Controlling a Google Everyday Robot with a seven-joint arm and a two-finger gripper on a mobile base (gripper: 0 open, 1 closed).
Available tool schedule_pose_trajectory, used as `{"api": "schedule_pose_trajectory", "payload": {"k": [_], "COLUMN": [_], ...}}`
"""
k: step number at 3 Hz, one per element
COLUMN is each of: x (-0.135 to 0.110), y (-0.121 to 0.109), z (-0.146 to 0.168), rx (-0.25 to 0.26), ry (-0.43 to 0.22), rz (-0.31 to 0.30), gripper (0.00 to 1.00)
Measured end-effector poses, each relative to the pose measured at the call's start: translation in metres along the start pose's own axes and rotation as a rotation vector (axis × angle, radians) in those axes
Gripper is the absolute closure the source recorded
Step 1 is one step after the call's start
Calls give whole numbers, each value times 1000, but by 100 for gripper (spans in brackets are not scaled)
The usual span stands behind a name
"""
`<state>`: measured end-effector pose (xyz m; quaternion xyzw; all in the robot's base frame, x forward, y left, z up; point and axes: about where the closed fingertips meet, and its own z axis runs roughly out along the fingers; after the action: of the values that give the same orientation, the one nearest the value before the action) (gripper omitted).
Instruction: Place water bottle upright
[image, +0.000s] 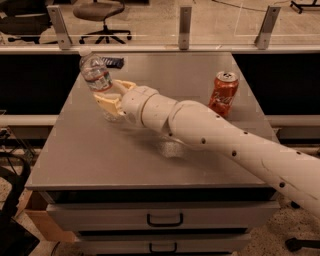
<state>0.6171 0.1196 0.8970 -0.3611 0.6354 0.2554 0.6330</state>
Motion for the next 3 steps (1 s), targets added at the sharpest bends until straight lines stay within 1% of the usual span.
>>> {"api": "schedule_pose_trajectory", "payload": {"k": [1,3], "x": [3,-2], "y": [-2,-3], "z": [2,2], "rx": [-17,-17], "ry": [7,7], "rz": [21,22], "gripper": [100,100]}}
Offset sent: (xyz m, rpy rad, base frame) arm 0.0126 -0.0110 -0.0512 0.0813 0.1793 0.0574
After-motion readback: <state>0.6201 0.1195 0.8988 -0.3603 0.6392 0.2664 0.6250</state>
